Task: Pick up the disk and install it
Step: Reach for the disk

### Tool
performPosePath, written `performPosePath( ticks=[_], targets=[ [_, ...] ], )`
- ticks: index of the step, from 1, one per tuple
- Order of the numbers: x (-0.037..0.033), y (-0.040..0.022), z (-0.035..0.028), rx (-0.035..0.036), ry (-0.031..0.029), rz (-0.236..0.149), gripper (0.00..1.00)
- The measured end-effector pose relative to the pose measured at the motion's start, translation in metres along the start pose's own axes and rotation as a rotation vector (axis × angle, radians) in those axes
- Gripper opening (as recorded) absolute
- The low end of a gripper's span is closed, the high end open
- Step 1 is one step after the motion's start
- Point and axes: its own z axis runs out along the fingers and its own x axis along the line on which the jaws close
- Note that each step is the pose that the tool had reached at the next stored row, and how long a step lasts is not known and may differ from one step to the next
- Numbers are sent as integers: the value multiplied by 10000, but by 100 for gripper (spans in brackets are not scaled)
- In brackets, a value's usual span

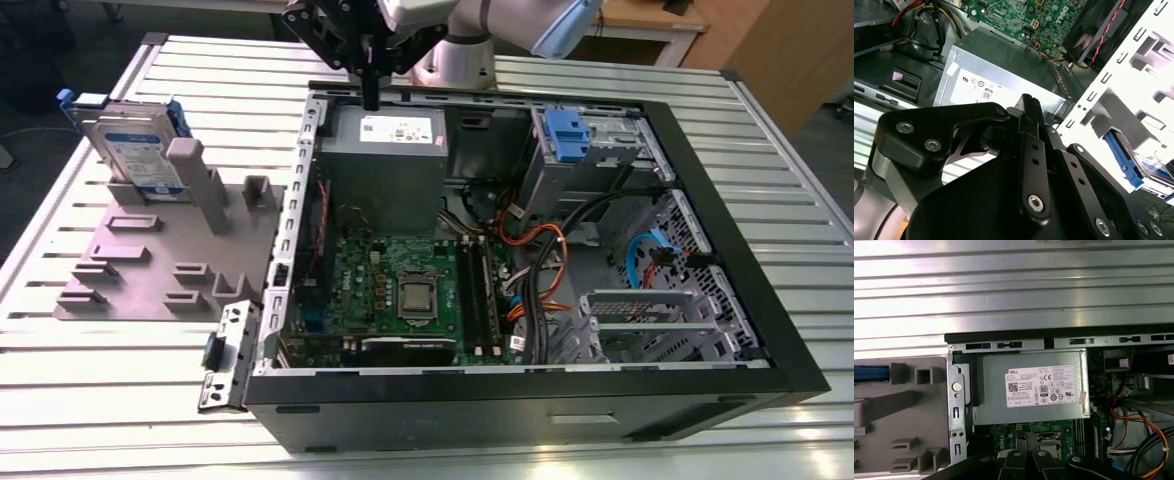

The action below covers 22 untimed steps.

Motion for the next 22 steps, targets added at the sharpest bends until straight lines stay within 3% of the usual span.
performPosePath(
  ticks=[22],
  targets=[
    [78,-7,22,1,1,0,11]
  ],
)
